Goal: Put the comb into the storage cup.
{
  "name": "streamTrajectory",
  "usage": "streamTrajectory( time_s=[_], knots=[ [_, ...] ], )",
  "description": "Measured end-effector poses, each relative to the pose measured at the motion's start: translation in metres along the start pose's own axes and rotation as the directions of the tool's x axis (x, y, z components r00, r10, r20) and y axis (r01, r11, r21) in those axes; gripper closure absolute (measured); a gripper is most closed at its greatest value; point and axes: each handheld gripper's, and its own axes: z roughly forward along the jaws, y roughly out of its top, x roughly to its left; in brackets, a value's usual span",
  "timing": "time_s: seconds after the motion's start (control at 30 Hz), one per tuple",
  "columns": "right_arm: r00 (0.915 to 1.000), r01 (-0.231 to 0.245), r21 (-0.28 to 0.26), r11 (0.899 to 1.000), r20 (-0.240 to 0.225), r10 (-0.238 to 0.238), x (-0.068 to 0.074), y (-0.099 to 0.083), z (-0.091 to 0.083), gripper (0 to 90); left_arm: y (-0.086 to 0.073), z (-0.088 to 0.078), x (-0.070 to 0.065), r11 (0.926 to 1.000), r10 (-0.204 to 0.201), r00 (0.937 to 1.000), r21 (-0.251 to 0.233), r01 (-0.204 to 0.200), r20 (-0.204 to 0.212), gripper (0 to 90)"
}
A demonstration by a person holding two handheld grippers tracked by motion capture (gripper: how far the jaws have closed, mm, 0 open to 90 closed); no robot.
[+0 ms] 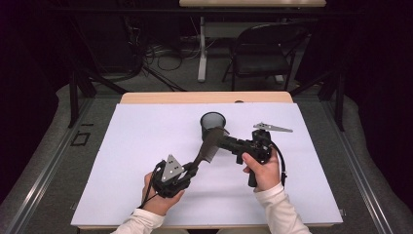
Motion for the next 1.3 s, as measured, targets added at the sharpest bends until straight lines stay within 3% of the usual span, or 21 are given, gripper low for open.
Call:
streamTrajectory(
  time_s=[0.7, 1.3],
  knots=[
    [0.9986, -0.05, 0.045, 0.998, -0.014, 0.051, -0.006, -0.003, 0.003, 72.6, -0.001, 0.002, -0.009, 0.9998, 0.02, 0.9996, 0.001, -0.02, 0.019, 72.8],
    [0.9956, -0.085, 0.053, 0.995, -0.034, 0.087, -0.008, -0.004, 0.004, 77.2, -0.001, 0.002, -0.013, 0.9995, 0.031, 0.9991, -0.001, -0.031, 0.028, 72.8]
  ],
)
